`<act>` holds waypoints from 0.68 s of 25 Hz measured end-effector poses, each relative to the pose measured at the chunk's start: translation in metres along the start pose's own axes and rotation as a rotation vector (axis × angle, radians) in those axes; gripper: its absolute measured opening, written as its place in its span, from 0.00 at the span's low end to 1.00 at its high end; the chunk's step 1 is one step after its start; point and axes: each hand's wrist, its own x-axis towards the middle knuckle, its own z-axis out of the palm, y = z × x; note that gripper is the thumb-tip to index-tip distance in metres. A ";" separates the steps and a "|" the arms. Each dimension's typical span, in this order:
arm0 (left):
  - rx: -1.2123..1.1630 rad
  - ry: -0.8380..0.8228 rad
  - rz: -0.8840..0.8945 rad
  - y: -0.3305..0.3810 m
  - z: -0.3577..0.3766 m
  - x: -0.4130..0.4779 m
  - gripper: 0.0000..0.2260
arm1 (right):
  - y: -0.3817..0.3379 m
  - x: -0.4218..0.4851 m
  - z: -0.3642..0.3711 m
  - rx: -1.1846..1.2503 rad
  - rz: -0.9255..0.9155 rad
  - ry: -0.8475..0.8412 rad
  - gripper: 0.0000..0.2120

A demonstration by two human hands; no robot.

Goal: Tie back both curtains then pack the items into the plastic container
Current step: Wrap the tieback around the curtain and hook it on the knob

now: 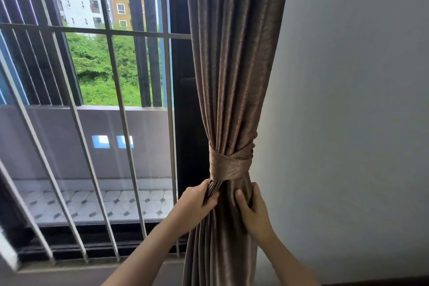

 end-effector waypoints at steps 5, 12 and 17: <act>0.136 0.126 -0.003 -0.011 0.005 0.009 0.17 | 0.007 0.003 -0.010 -0.496 -0.026 -0.137 0.16; 0.224 0.579 0.495 0.028 -0.062 0.019 0.14 | -0.112 0.063 -0.068 -0.860 -0.853 -0.007 0.17; 0.436 0.214 0.455 0.052 -0.078 0.038 0.12 | -0.141 0.080 -0.069 -1.279 -0.741 -0.366 0.22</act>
